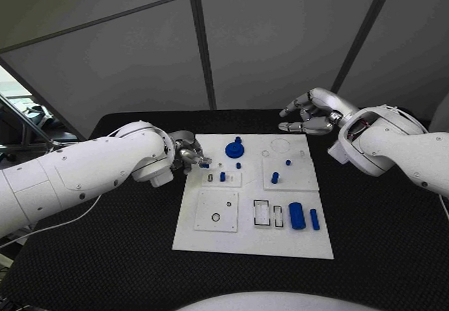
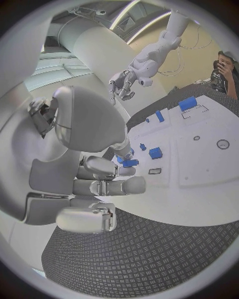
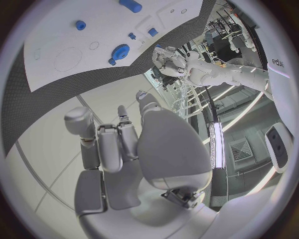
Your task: Assemble the parts on the task board
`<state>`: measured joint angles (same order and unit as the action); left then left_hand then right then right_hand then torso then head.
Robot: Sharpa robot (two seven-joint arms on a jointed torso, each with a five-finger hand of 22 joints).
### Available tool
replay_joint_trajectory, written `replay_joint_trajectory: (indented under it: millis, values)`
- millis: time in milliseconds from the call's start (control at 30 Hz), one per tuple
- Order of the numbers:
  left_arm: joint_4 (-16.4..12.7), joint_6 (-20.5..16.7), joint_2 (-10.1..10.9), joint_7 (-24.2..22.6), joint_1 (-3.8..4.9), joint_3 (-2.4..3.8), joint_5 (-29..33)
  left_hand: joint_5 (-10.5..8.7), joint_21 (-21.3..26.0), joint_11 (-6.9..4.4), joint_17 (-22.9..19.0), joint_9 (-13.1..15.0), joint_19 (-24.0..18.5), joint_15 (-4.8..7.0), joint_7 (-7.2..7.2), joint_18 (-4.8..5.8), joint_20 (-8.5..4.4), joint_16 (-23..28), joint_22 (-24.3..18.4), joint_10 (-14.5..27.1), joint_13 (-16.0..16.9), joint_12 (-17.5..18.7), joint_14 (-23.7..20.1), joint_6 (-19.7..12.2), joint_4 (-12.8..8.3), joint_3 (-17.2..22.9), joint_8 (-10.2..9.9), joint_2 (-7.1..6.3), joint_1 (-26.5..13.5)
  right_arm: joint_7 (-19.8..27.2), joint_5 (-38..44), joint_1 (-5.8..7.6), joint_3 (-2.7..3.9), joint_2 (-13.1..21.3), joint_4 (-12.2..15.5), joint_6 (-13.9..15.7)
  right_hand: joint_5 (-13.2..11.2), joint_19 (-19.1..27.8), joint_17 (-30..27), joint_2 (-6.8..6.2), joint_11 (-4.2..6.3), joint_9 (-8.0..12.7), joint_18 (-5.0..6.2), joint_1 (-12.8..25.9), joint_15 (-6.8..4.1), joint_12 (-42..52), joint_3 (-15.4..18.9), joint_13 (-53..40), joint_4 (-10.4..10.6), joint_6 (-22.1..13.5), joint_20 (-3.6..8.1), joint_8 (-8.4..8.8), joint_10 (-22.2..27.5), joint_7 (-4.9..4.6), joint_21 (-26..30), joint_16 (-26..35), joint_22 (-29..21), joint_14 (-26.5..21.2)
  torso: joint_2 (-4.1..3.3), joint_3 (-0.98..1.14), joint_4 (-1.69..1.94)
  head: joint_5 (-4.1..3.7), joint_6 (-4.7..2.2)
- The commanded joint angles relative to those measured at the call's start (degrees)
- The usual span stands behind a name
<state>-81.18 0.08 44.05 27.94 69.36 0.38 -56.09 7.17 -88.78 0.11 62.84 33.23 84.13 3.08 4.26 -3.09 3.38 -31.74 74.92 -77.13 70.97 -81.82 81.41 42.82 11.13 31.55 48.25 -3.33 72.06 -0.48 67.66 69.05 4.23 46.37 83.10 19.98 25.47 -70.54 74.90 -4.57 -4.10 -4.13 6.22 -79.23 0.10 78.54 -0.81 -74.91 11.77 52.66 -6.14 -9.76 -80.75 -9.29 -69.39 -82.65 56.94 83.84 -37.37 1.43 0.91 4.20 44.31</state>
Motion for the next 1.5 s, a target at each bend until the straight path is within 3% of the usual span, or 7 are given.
replay_joint_trajectory:
  millis: [33, 467, 833, 1333, 1500]
  values:
    - [-0.7, -4.2, 0.1, 0.0, -0.37, 0.03, -0.5, -0.25, -0.2, -0.07, 0.1, 0.1, 5.3, -0.04, -0.28, 2.76, -0.45, -0.3, 14.1, -0.2, -0.1, 0.0, 0.5, 0.1, -3.7, 4.1, 0.2, -0.09, -0.7, 0.2, 0.2, 0.12, 0.03, 0.0, 0.0, -0.4, 0.4, 0.2, 3.2, 0.11, 0.1, 0.1, 0.44, 0.1, -0.38, -0.2, 0.2, -2.8, 0.1, 0.0, 0.13, -0.28, 0.3, 0.32, 0.3, 0.2, 0.0, 3.5, -0.04, -0.01, -0.05, -0.01, 0.05]
    - [-1.3, -3.2, -0.6, 2.2, -1.85, -0.08, -3.7, -0.36, 0.0, -0.05, 0.0, 0.1, 5.1, -0.03, -0.27, 2.7, -0.46, 0.0, 13.9, 0.4, -0.9, 0.3, 0.6, 0.1, -3.6, 4.3, 0.3, -0.3, -1.3, 0.3, 0.2, 0.11, 0.03, -0.1, -0.1, -0.4, 0.6, 0.2, 3.3, 0.15, 0.11, 0.1, 0.44, 0.1, -0.39, -0.2, 0.1, -2.8, 0.1, 0.0, 0.14, -0.32, 0.3, 0.32, 0.3, 0.2, 0.0, 3.5, -0.12, 0.0, -0.11, -0.06, 0.09]
    - [-1.4, 0.5, -1.2, 4.3, -2.02, -0.46, -6.3, -1.02, 0.1, -0.13, 0.0, 0.1, 5.0, -0.01, -0.42, 2.65, -0.45, 0.1, 13.8, 0.6, -1.2, 0.5, 0.6, 0.5, -3.5, 3.9, 0.5, -0.91, -2.5, 0.3, 0.2, 0.11, 0.03, -0.1, -0.1, -0.5, 0.6, 0.2, 3.3, 0.16, 0.1, 0.1, 0.44, 0.1, -0.39, -0.2, 0.2, -2.8, 0.1, 0.0, 0.14, -0.33, 0.3, 0.32, 0.4, 0.2, 0.0, 3.5, -0.11, 0.0, -0.08, -0.15, 0.38]
    - [-1.1, 0.0, -2.3, 4.9, -2.03, -0.72, -9.5, -1.36, 0.2, -0.2, 0.1, 0.1, 5.0, 0.04, -0.52, 2.64, -0.47, -0.1, 13.8, 0.6, -1.3, 0.5, 0.6, 0.8, -3.5, 3.8, 0.6, -0.96, -2.9, 0.3, 0.2, 0.11, 0.03, -0.2, -0.1, -0.5, 0.6, 0.2, 3.3, 0.16, 0.1, 0.1, 0.44, 0.1, -0.39, -0.2, 0.2, -2.8, 0.1, 0.0, 0.14, -0.33, 0.3, 0.32, 0.4, 0.2, 0.0, 3.5, -0.13, 0.03, -0.09, -0.17, 0.4]
    - [-0.9, 0.4, -2.5, 5.1, -2.03, -0.78, -9.6, -4.04, 0.2, -0.33, 0.1, 0.1, 5.0, 0.12, -0.67, 2.63, -0.55, 0.0, 13.7, 0.7, -1.5, 0.6, 0.7, 1.0, -3.4, 3.4, 0.6, -0.64, -3.6, 0.4, 0.2, 0.11, 0.03, -0.2, -0.1, -0.5, 0.6, 0.2, 3.3, 0.16, 0.1, 0.1, 0.44, 0.1, -0.39, -0.2, 0.2, -2.8, 0.1, 0.0, 0.14, -0.33, 0.3, 0.32, 0.4, 0.2, 0.0, 3.5, -0.12, 0.02, -0.08, -0.22, 0.41]
